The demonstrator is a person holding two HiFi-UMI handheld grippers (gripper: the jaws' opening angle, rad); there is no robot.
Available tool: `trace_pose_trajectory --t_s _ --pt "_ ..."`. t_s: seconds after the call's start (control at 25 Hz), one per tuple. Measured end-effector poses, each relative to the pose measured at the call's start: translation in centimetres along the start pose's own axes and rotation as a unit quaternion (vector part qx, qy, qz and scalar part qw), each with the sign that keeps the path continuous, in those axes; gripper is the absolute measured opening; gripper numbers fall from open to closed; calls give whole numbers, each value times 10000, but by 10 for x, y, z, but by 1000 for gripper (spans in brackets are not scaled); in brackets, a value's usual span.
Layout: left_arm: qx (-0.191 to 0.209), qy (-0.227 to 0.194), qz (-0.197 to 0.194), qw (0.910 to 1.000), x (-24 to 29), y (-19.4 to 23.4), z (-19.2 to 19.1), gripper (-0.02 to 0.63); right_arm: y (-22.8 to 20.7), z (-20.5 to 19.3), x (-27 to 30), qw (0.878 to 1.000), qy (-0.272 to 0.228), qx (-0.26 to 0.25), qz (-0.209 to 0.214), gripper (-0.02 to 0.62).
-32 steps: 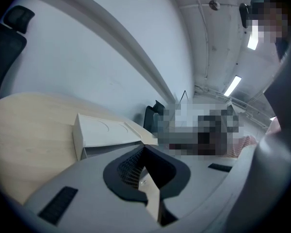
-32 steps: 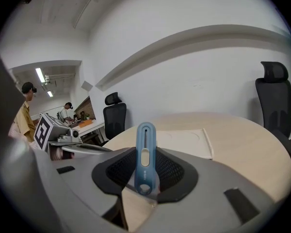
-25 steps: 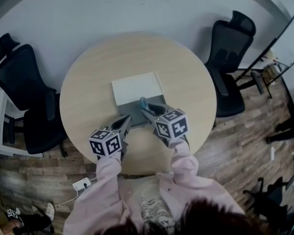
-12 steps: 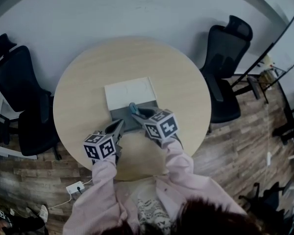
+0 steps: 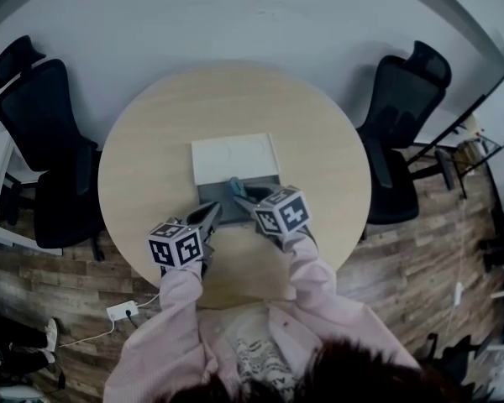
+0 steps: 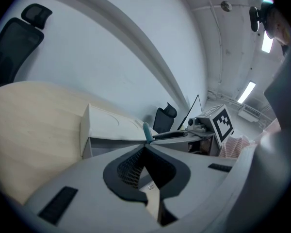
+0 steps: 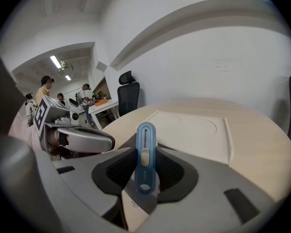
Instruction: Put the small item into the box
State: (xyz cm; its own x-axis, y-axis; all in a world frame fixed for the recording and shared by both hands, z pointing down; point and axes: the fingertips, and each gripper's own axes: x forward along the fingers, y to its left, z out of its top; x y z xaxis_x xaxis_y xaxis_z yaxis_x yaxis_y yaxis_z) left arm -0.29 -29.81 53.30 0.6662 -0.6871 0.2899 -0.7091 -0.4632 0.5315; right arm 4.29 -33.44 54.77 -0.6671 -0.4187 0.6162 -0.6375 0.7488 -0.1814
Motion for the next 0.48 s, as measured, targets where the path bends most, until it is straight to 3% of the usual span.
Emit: trace_pose_trajectory --t_s 0.48 --pt "-164 66 65 9998 -1 10 -5 9 -3 -13 21 9971 617 -390 201 126"
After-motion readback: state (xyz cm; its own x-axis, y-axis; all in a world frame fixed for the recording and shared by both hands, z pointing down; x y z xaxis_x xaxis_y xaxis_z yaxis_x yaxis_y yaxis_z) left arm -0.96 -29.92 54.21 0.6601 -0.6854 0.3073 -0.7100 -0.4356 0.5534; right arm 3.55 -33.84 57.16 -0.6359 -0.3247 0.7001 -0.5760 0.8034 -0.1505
